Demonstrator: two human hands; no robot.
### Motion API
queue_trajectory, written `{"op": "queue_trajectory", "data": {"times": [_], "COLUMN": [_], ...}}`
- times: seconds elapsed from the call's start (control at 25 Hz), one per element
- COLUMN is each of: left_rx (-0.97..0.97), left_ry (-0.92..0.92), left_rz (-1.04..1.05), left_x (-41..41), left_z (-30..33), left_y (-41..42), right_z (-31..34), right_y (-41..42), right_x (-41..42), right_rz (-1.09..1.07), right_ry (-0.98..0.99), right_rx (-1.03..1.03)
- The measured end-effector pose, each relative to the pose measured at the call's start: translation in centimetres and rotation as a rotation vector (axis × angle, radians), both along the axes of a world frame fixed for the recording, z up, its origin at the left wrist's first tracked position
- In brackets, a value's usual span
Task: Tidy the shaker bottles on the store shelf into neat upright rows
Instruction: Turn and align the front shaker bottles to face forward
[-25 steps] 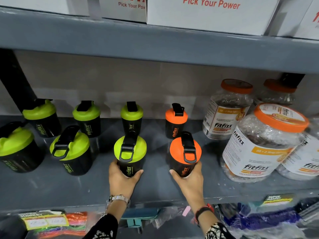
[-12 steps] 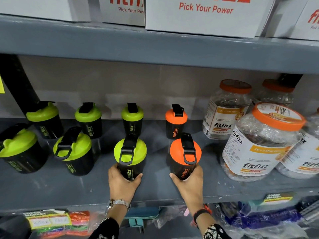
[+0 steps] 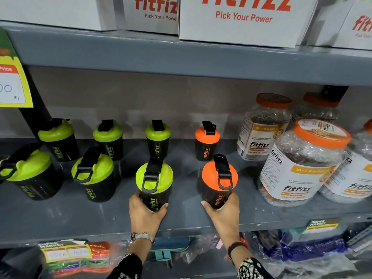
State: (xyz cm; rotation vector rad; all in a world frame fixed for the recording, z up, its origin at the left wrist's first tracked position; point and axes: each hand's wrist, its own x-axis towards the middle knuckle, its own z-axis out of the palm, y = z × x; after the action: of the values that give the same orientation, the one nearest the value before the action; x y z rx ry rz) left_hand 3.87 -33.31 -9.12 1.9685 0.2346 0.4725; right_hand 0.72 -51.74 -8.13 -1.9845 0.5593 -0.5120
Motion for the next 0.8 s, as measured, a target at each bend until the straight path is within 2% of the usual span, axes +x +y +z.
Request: {"op": "queue_trajectory", "data": {"times": [0.64, 0.8], "left_rx": [0.044, 0.101], "left_ry": [-0.044, -0.090], "left_rz": [-0.052, -0.085], "left_x": [-0.3, -2.3], "left_z": [-0.2, -1.2], "left_y": [0.1, 2.0], "right_z": [-0.3, -0.7], "right_y": [-0.1, 2.9], "right_x": [-0.6, -3.0], "right_rz": [0.044, -0.068], "right_ry": [0.049, 0.007], "right_rx": [-0.014, -0.068]}}
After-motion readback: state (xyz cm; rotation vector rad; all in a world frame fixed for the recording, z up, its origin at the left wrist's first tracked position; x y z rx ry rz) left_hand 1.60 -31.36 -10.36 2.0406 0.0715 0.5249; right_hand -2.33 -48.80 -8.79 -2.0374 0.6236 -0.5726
